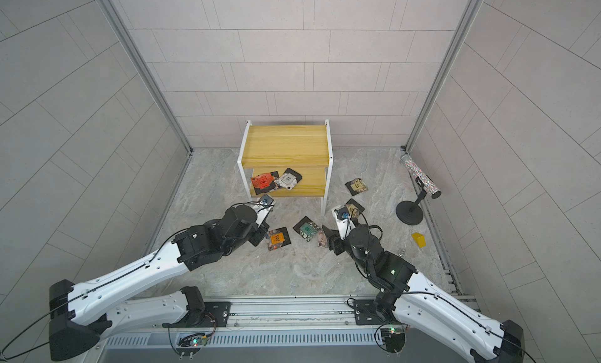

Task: Remove the tea bags from the shelf
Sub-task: Place the tea bag at the center of the board.

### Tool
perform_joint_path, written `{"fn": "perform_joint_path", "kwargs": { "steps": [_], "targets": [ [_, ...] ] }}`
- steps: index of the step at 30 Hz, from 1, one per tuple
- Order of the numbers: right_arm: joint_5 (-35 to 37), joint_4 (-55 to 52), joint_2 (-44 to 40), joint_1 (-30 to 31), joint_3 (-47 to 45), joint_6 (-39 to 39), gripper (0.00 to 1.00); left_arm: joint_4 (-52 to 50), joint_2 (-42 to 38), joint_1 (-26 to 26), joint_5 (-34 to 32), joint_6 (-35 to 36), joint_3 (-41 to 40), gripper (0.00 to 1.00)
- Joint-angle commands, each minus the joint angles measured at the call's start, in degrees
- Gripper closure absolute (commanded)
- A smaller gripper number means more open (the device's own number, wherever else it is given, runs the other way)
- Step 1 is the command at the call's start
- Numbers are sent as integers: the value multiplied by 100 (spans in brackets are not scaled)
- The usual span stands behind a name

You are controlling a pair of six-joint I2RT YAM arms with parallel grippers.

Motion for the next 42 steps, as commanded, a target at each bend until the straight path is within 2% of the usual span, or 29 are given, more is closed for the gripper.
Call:
{"fn": "perform_joint_path", "kwargs": {
  "steps": [1, 9, 11, 18, 37, 42],
  "targets": [
    [97, 109, -72, 10, -82, -1, 29, -487, -11, -125, -838, -1251, -229, 100],
    [96, 100, -86, 8, -84, 12, 29, -994, 378, -103, -1571, -2404, -515, 100],
    [96, 94, -101, 8, -82, 21, 29, -999, 512, -48, -1647, -2488, -592, 100],
    [157, 46, -196, 8, -96, 46, 29, -981, 979, 256, -1356, -2953, -830, 100],
    [245, -9, -231, 8, -64, 38, 29, -817, 2328, 683, -881, -2934, -805, 100],
    [271, -44, -267, 8, -58, 45, 29, -869, 2528, 690, -809, -2838, -647, 89]
  ]
}}
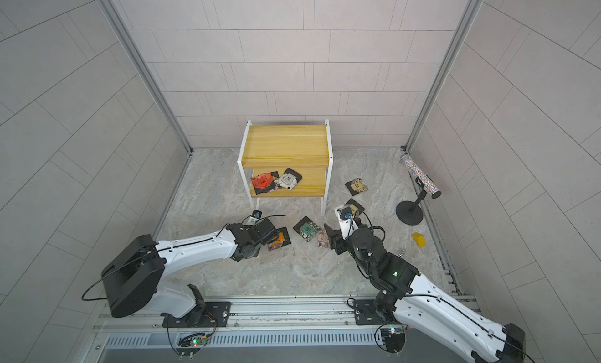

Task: Remove the tea bags from the shelf
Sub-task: Place the tea bag at the center of the board.

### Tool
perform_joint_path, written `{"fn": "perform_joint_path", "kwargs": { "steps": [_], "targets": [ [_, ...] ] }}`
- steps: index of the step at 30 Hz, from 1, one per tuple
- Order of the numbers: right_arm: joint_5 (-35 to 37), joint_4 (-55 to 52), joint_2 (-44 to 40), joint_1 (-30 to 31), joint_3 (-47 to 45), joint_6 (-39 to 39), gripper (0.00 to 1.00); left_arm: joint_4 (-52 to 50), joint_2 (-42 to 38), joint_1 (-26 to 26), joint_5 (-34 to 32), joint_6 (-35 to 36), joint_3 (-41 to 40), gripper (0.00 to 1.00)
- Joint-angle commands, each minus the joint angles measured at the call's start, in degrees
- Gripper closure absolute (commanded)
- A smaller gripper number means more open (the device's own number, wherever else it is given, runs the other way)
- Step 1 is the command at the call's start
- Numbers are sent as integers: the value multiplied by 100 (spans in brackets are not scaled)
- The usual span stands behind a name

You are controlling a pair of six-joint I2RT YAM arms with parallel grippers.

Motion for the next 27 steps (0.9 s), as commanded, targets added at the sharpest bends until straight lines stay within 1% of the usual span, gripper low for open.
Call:
{"fn": "perform_joint_path", "kwargs": {
  "steps": [1, 3, 6, 10, 13, 16, 18, 23, 25, 27],
  "targets": [
    [105, -44, -77, 8, -50, 46, 29, -65, 48, 28, 74, 73, 203, 87],
    [110, -45, -79, 8, -44, 43, 29, -64, 10, 32, 109, 93, 222, 77],
    [105, -31, -45, 9, -45, 50, 29, -73, -71, 31, 119, 142, 222, 64],
    [112, -9, -11, 8, -36, 24, 29, -217, -182, 30, 158, 187, 264, 56],
    [122, 9, 8, 8, -48, 21, 29, -267, -422, 32, 276, 240, 275, 52],
    [106, 41, 42, 8, -44, 21, 29, -250, -738, 32, 343, 292, 271, 45],
    [65, 67, 92, 8, -26, 17, 29, -181, -974, 34, 365, 375, 266, 38],
    [-131, 62, 331, 8, 98, -21, 28, 175, -1540, 25, 564, 840, 180, 29],
    [-193, 53, 449, 8, 163, -27, 28, 435, -1804, 19, 660, 1007, 49, 19],
    [-185, 53, 537, 8, 218, -25, 27, 816, -2117, 23, 858, 1312, -144, 15]
  ]
}}
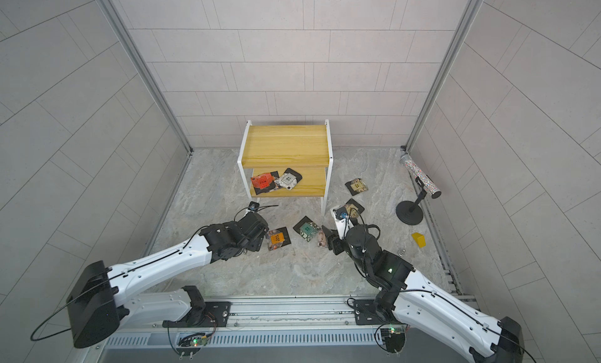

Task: Remove the tea bags from the shelf
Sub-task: Place the tea bag at the center of the board.

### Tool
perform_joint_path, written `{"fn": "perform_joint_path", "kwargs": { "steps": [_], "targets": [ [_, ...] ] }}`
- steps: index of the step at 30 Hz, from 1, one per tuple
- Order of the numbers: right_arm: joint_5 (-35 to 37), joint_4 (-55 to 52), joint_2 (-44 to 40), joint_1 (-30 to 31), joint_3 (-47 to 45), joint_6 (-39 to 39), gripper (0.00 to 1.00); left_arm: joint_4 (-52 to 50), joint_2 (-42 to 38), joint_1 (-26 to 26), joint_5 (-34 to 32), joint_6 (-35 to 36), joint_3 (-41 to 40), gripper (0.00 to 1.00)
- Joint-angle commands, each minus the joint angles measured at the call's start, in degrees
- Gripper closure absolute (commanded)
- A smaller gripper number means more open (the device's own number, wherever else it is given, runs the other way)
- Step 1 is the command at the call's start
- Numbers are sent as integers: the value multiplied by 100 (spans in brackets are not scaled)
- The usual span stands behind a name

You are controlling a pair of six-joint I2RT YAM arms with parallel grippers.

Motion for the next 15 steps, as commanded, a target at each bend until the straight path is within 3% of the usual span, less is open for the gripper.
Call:
{"fn": "perform_joint_path", "kwargs": {
  "steps": [1, 8, 15],
  "targets": [
    [-71, 54, 102, 8, 207, -23, 26, 644, -509, 4, 261, 573, -293, 12],
    [-538, 151, 281, 10, 297, -170, 22, 1868, -1273, -5, 1035, 1484, -805, 3],
    [-1314, 265, 518, 10, 374, -315, 22, 2439, -1092, -22, 1353, 2554, -705, 3]
  ]
}}
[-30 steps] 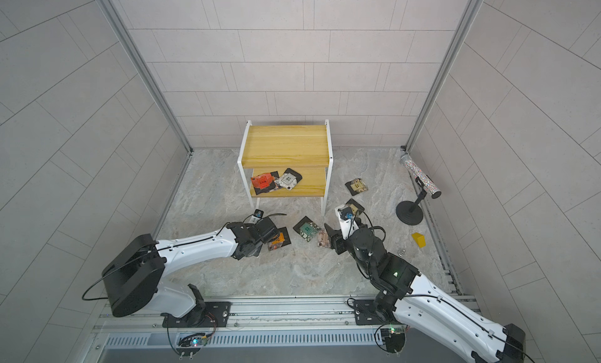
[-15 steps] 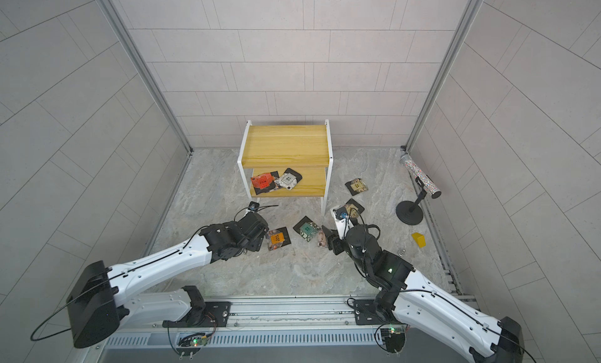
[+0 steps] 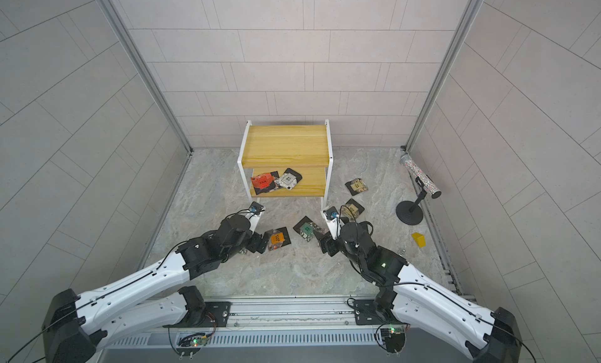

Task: Remove the tea bags from the shelf
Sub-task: Place the tea bag at the center of the board, then pick up the tea bag from the shelf.

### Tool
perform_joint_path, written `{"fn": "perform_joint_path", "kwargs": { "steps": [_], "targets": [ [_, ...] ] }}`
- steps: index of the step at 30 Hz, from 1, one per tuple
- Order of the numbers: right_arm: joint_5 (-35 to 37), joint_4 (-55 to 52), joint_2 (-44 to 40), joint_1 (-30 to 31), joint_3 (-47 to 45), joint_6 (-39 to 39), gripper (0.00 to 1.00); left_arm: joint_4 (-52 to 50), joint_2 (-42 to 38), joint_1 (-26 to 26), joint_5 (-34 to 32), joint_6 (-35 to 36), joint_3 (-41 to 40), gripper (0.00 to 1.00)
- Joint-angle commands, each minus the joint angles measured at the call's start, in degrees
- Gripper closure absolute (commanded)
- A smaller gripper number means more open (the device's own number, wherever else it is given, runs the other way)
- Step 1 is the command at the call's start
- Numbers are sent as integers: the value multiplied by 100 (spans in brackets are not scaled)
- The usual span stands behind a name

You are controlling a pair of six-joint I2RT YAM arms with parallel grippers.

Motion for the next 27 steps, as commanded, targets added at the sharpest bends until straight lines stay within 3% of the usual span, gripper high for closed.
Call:
{"fn": "perform_joint_path", "kwargs": {
  "steps": [1, 7, 20, 27],
  "targets": [
    [-421, 106, 68, 13, 216, -125, 22, 623, 100, -29, 301, 867, 34, 3],
    [-381, 65, 43, 8, 258, -167, 22, 1458, 393, -38, 529, 1677, 13, 3],
    [-141, -74, -169, 8, 188, -125, 22, 2067, 1462, 36, 875, 3059, 669, 3],
    [-59, -172, -378, 8, 110, -54, 23, 2174, 1977, 417, 1532, 3313, 1177, 5]
  ]
}}
